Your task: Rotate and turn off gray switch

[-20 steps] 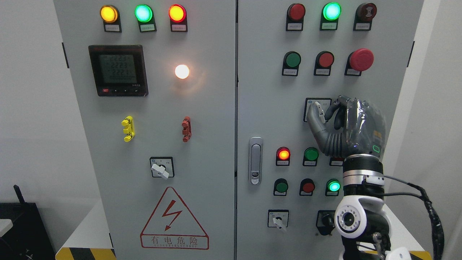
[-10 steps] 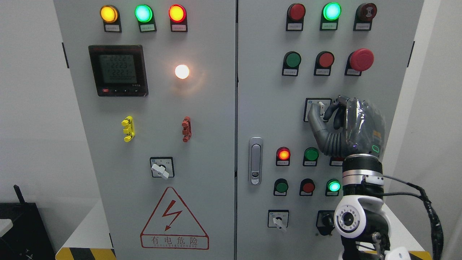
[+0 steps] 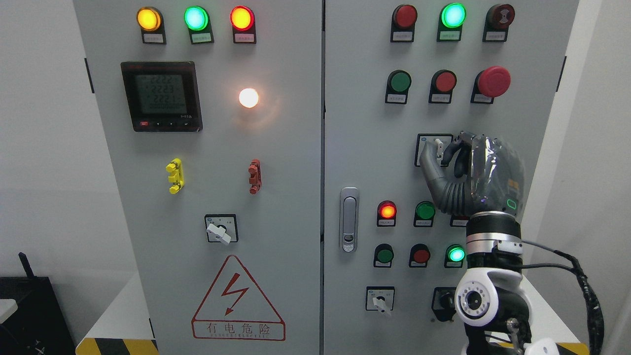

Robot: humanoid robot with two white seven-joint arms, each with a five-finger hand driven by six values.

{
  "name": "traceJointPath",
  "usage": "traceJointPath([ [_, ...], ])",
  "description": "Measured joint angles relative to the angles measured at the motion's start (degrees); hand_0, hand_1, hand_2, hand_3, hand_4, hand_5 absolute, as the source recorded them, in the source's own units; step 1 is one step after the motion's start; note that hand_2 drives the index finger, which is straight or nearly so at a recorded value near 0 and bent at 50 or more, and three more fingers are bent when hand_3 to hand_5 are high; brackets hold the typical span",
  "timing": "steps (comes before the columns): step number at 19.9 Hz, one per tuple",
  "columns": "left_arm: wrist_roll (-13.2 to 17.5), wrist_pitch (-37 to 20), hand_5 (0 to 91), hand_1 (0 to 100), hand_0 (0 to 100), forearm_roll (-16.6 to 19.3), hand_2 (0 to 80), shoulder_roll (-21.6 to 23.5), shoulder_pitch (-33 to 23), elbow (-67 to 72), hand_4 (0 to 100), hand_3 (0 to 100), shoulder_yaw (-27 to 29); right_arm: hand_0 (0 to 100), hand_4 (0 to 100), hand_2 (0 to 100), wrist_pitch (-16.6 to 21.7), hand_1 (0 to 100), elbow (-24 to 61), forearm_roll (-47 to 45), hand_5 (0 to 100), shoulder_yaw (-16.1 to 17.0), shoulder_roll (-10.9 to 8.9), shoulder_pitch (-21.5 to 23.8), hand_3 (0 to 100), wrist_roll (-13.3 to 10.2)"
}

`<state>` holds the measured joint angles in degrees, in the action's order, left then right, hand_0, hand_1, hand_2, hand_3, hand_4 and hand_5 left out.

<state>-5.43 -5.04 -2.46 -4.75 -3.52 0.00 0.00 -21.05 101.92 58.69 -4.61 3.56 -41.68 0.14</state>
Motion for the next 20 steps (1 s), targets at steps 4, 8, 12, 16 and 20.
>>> traceJointPath([
  [4,0.04,0.0,0.0,39,12,0.0,0.0,0.0,0.0,0.0,0,0,0.0,43,95,72,0.03,42,0.1,0.01,100,-0.06,0.01,0.05,100,-0.31],
  [8,0.03,0.0,0.0,39,12,0.0,0.0,0.0,0.0,0.0,0,0,0.0,43,95,72,0.13,42,0.28,0.03,100,-0.08,0.0,0.11,100,-0.4],
  [12,0.06,0.0,0.0,39,12,0.0,0.0,0.0,0.0,0.0,0,0,0.0,42,95,71,0.24,42,0.53,0.03,100,-0.04,-0.08,0.19,100,-0.5],
  [16,0.06,0.0,0.0,39,12,0.0,0.0,0.0,0.0,0.0,0,0,0.0,41,95,70,0.39,42,0.89,0.03,100,-0.02,-0.19,0.31,100,-0.61],
  [20,0.11,0.0,0.0,39,12,0.0,0.0,0.0,0.0,0.0,0,0,0.0,41,95,69,1.15,42,1.52,0.03,100,0.08,-0.39,0.81,100,-1.46],
])
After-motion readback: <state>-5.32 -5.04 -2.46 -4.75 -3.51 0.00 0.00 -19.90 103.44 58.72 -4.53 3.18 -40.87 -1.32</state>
